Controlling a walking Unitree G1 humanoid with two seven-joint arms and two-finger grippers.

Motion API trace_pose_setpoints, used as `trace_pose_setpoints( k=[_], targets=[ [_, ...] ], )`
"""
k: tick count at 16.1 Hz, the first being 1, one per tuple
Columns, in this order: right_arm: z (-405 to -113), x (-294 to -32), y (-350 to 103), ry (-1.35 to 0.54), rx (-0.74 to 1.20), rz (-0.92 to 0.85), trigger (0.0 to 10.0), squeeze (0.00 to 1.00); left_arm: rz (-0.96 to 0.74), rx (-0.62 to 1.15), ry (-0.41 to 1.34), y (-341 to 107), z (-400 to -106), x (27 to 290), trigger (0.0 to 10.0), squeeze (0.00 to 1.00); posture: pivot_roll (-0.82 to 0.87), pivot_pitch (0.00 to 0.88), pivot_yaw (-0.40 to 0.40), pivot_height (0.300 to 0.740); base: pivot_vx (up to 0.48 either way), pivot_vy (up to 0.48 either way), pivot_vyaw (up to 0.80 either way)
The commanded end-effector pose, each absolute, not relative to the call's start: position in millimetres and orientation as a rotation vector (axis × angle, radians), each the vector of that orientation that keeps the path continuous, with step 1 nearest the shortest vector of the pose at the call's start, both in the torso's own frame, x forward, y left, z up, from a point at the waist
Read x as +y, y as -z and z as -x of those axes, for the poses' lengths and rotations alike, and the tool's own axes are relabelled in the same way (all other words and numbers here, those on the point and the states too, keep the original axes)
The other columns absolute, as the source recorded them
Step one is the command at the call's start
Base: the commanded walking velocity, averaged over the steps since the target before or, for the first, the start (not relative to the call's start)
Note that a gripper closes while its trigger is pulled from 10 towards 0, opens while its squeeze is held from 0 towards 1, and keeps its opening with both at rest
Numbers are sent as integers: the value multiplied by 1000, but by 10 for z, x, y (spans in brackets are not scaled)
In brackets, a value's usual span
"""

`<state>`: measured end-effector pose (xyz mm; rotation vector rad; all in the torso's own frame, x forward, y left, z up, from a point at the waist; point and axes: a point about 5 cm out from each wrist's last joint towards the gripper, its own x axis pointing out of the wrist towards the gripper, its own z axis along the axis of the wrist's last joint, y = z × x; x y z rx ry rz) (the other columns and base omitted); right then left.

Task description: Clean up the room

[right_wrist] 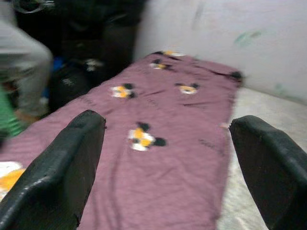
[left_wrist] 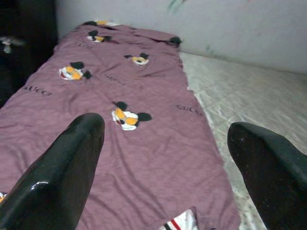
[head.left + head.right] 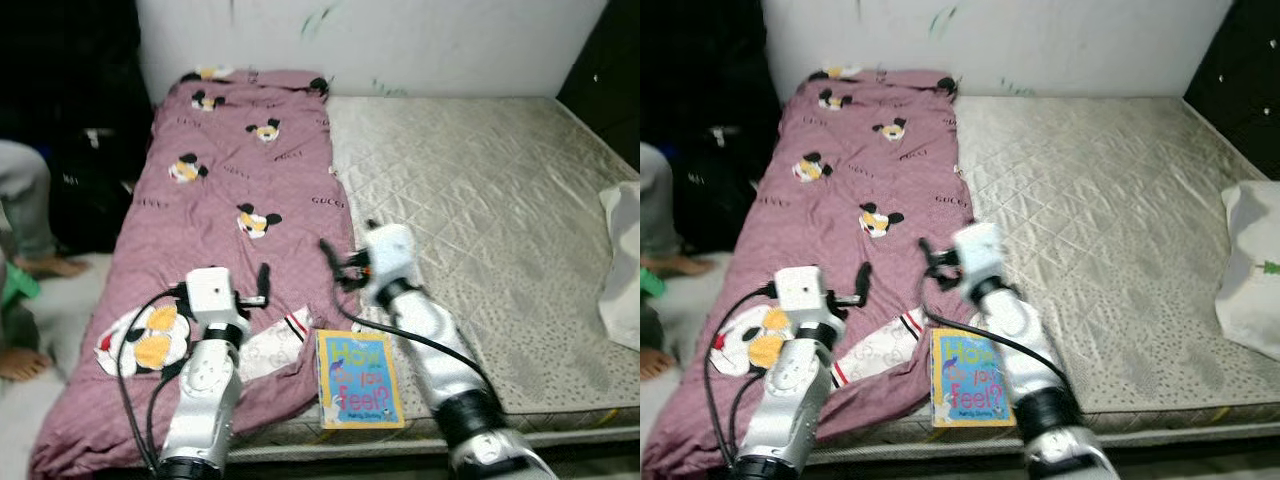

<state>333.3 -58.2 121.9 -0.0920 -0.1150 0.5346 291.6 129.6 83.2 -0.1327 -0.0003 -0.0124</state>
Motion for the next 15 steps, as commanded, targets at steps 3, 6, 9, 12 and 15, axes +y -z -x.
trace_pose_setpoints(
  k=[3, 6, 9, 12, 15],
  targets=[
    [-3329, -427, -1265, -574, -126, 92, 10000, 0, 105, -39, -14, -920, -2937, 1436, 10000, 0, 134, 67, -87, 740, 0, 0, 0],
    [-3210, -666, -1082, -492, -106, 93, 10000, 0, 139, 3, -7, -820, -2845, 1358, 10000, 0, 81, 50, 0, 740, 0, 0, 0],
    [-3222, -797, -1015, -413, -93, 92, 10000, 0, 133, 45, 57, -767, -2887, 1261, 10000, 0, 81, 5, 61, 740, 0, 0, 0],
    [-3372, -803, -1185, -349, -132, 65, 10000, 0, 85, -37, 93, -1029, -3059, 1385, 10000, 0, 90, 27, 62, 740, 0, 0, 0],
    [-3356, -895, -1107, -342, -110, 94, 10000, 0, 100, -13, 43, -948, -3049, 1452, 10000, 0, 69, 43, 11, 740, 0, 0, 0]
  ],
)
